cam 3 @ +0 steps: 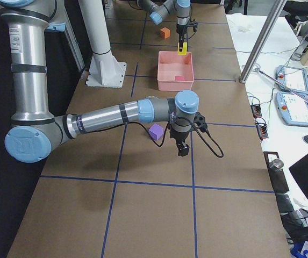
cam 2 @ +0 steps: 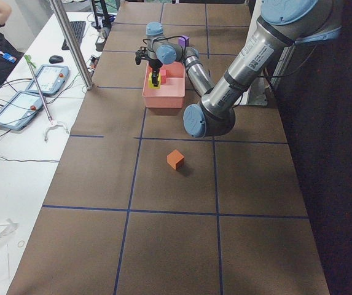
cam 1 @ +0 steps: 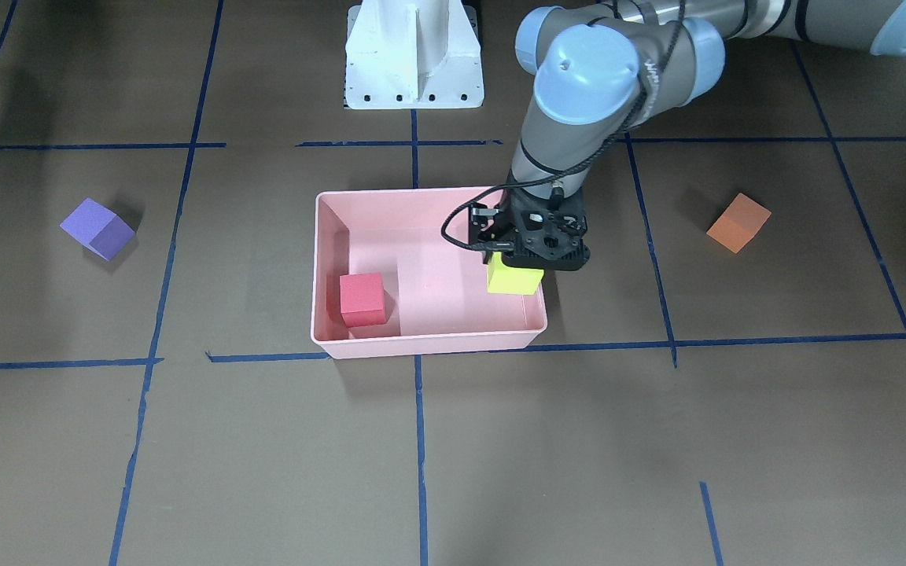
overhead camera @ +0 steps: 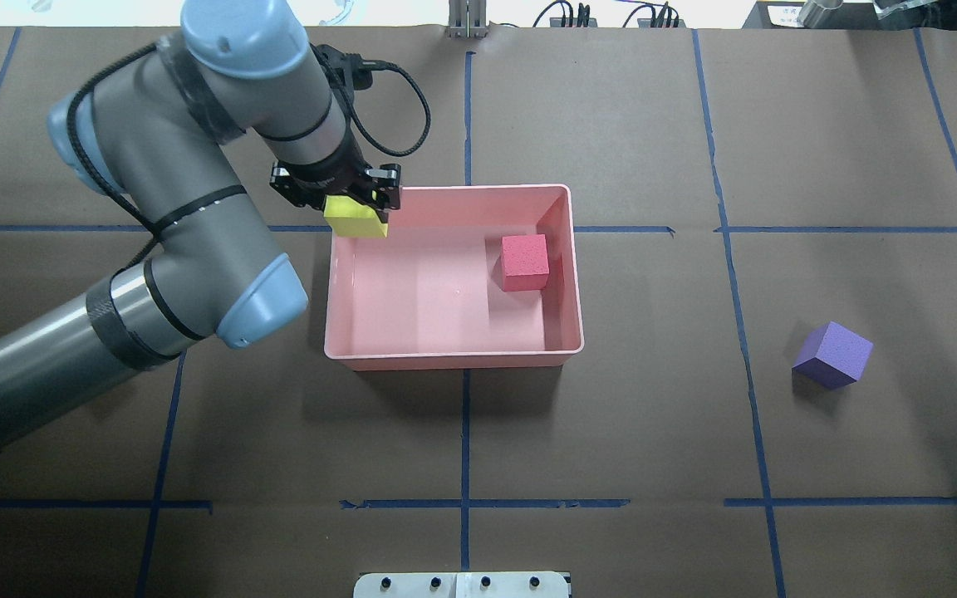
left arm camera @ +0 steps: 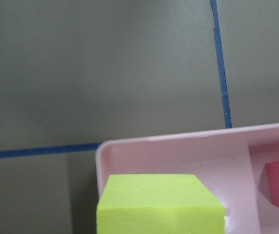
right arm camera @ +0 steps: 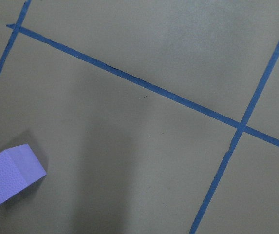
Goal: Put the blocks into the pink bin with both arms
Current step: 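Carry the yellow cube into the bin and open the left gripper, then withdraw the left gripper while lowering the right gripper onto the purple cube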
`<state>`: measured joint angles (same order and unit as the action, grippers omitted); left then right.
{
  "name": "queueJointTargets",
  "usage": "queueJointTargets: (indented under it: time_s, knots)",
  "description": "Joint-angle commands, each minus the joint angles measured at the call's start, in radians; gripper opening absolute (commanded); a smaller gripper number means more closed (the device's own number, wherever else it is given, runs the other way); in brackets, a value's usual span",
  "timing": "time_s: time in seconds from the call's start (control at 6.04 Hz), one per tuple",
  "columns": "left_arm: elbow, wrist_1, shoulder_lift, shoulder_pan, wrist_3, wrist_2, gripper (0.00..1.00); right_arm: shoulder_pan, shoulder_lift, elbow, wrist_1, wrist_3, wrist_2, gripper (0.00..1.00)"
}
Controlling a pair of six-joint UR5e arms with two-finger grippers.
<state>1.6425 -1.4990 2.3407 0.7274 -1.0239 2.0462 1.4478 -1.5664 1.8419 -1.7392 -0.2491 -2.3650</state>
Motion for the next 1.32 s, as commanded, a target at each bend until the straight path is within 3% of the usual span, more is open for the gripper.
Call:
queueJointTargets:
  time_s: [0.0,0.33,0.66,0.99,1.16]
  knots:
    - [0.032,0.008,-0.017,-0.005,0.037,0.008,1.00,-0.004,0.002,0.017,0.001,0.067,-0.020,1.00]
    - [0.164,0.026,-0.168,0.027,0.333,0.008,1.00,-0.111,0.008,0.052,0.024,0.131,-0.014,1.00]
    - [0.166,0.014,-0.227,0.078,0.503,0.009,1.00,-0.275,0.003,0.056,0.298,0.143,0.015,1.00]
    - [0.169,0.002,-0.320,0.186,0.805,0.028,1.00,-0.439,-0.045,0.085,0.380,0.189,0.158,1.00]
    - [0.169,-0.013,-0.345,0.216,0.829,0.087,1.00,-0.504,-0.076,0.083,0.467,0.280,0.193,1.00]
